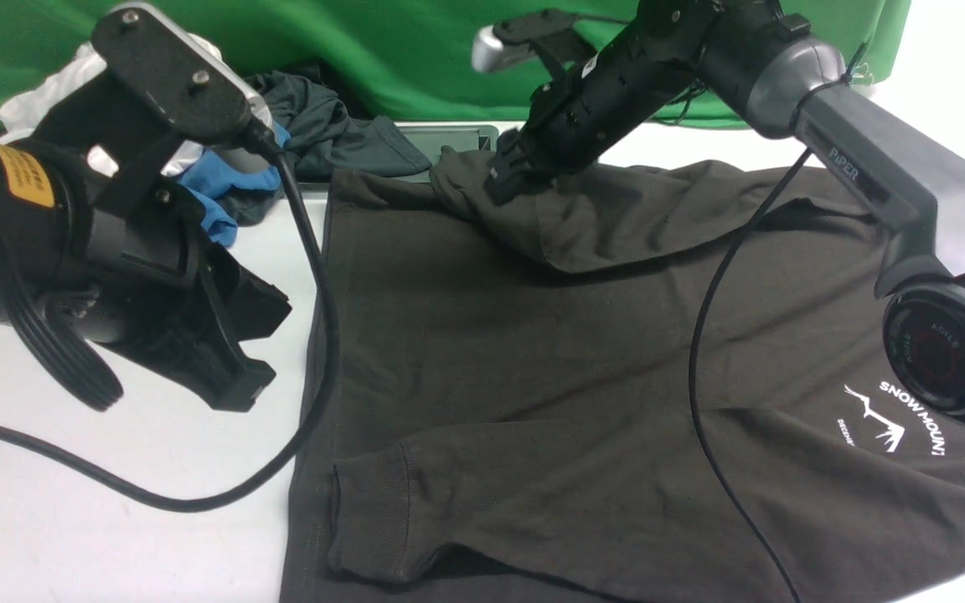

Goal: Fold a long-sleeved shirt on a white desktop.
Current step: 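Fold the left side of the dark shirt inward over its body with the left gripper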

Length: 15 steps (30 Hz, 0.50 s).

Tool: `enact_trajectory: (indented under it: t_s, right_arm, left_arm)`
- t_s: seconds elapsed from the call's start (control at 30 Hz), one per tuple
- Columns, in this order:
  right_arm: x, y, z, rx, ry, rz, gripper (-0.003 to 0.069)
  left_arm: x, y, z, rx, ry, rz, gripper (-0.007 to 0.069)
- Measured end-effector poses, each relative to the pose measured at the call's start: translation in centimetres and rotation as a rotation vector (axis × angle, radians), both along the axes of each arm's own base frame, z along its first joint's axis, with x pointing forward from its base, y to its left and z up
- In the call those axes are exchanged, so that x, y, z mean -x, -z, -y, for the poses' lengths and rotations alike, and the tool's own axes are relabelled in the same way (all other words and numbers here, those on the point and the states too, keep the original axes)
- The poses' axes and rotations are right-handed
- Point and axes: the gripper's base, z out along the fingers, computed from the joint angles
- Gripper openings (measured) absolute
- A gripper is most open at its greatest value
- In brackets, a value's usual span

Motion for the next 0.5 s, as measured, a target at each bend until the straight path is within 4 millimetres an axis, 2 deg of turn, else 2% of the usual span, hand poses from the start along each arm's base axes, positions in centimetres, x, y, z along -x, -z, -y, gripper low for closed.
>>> enact_trajectory:
  t_s: [0.13, 0.3, 0.5]
  right_arm:
    - [-1.0, 0.7, 0.6, 0.018, 0.068, 0.053, 0.0419]
    - [-2.2, 3.2, 0.9, 0.002, 0.132, 0.06, 0.0493]
    - [-2.5, 4.8, 1.0, -0.046, 0.16, 0.02, 0.0506]
  left_arm:
    - [0.0, 0.0, 0.0, 0.003, 0.0, -0.001, 0.0018]
    - [0.0, 0.0, 0.0, 0.006, 0.0, -0.002, 0.0018]
    - [0.0, 0.0, 0.1, 0.009, 0.0, -0.004, 0.0018]
